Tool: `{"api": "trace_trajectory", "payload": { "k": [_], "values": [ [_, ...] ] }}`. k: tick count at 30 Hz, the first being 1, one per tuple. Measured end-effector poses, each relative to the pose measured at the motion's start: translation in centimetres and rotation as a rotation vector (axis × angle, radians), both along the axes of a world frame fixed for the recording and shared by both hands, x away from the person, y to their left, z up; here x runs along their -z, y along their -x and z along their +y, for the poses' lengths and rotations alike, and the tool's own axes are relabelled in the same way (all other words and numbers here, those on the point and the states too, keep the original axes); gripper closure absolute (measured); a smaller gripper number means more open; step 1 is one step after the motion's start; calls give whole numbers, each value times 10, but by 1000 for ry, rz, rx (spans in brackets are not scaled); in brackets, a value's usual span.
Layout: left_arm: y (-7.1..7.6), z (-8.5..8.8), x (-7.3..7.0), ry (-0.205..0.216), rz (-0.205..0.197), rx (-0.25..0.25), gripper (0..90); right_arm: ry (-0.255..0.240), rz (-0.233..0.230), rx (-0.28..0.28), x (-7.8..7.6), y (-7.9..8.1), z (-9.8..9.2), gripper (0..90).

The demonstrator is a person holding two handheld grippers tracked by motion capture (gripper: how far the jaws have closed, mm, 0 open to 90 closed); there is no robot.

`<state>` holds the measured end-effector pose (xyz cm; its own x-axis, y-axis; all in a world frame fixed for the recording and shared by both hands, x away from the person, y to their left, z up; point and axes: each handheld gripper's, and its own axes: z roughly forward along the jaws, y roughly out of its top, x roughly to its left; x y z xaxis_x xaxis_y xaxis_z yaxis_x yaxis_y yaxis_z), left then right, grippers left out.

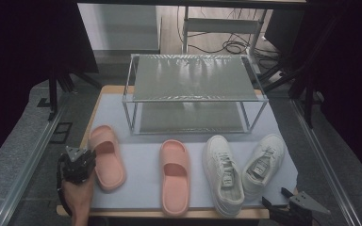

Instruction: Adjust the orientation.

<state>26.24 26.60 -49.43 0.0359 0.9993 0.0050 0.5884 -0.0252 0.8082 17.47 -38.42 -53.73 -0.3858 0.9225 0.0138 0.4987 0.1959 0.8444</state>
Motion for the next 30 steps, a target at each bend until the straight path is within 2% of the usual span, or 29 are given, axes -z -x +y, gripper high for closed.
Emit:
{"api": "trace_trajectory", "payload": {
  "k": [9, 17, 30],
  "values": [
    [4, 5, -4, 21, -12, 31, 825, 0, 0, 0, 0, 0, 0, 141],
    [13, 3, -15, 25, -28, 81, 829, 1, 0, 0, 0, 0, 0, 142],
    [27, -4, -26, 58, -21, 186, 825, 1, 0, 0, 0, 0, 0, 141]
  ]
}}
